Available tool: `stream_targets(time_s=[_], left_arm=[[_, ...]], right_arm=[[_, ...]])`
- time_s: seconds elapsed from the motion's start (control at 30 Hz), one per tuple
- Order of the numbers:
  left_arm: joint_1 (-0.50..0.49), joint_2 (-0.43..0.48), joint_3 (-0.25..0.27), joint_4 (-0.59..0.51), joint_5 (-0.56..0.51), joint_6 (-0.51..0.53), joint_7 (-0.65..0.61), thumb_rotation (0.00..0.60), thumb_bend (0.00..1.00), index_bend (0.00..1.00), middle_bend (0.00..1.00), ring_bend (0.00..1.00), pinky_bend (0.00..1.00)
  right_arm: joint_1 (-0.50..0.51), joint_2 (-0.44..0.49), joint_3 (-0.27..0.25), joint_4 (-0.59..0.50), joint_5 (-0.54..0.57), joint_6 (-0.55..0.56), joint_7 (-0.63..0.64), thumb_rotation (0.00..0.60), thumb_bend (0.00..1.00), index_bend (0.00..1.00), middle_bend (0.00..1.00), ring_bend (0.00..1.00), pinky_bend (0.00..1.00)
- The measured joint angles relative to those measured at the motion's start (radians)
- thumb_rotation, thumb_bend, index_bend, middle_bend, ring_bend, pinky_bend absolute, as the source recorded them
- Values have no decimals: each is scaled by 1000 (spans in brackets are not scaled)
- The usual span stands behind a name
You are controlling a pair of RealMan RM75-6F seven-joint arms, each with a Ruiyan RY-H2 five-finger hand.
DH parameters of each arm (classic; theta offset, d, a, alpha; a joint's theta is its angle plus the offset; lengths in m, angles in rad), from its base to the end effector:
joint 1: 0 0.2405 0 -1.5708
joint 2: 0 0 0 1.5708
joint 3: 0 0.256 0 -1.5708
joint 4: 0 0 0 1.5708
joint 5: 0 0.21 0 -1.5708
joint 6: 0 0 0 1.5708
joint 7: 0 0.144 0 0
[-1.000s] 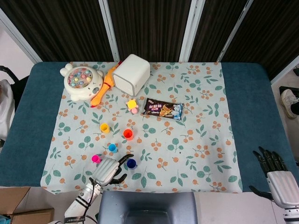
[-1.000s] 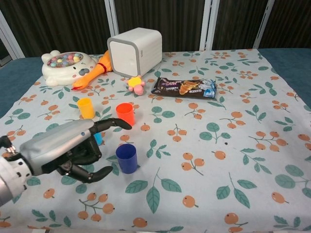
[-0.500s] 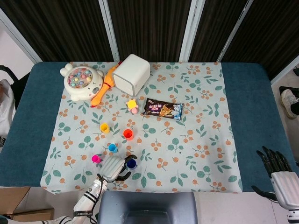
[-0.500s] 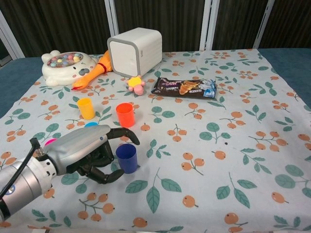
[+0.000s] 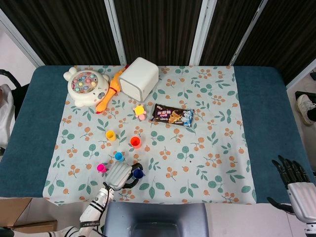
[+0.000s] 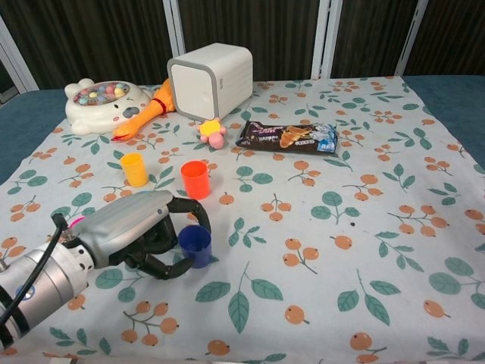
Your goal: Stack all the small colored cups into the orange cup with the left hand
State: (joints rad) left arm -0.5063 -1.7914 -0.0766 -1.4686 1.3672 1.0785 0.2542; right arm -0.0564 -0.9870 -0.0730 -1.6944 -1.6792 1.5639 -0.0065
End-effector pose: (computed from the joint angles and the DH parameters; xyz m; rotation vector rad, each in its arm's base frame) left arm -0.1437 0.2454 -0.0846 -1.8786 -1.1598 -1.1067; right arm -0.3055 -0.1106 0.1774 1.4907 -0.9273 0.8235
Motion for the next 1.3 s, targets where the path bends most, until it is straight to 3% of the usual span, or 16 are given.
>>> stream_targets(time_s=[0.27,0.5,0.7,0.97,1.3], left_arm=[[-7,22,-22,-33,19,24,-33,600,409,554,1000,1000,1000],[-47,123,-190,-126,-98,8,-72,600,408,555,1000,1000,1000],[-96,165,-288,-126,-262,-30,-79,600,408,555,1000,1000,1000],[-173,101,-301,-34,-343,-52,-34,600,403,555,1000,1000,1000],[-220,36,-275,39,-367,-39,4,600,402,553,1000,1000,1000]], right_arm=[[-3,2,-2,1,-5,5,7,600,212,0,0,0,0],[-4,7,-5,5,-10,8,24,600,212,0,0,0,0],[2,2,-2,3,-1,-11,7,600,213,0,0,0,0],[5,-1,0,-4,7,-21,-6,600,213,0,0,0,0],[7,8,1,-4,10,-20,11,600,213,0,0,0,0]])
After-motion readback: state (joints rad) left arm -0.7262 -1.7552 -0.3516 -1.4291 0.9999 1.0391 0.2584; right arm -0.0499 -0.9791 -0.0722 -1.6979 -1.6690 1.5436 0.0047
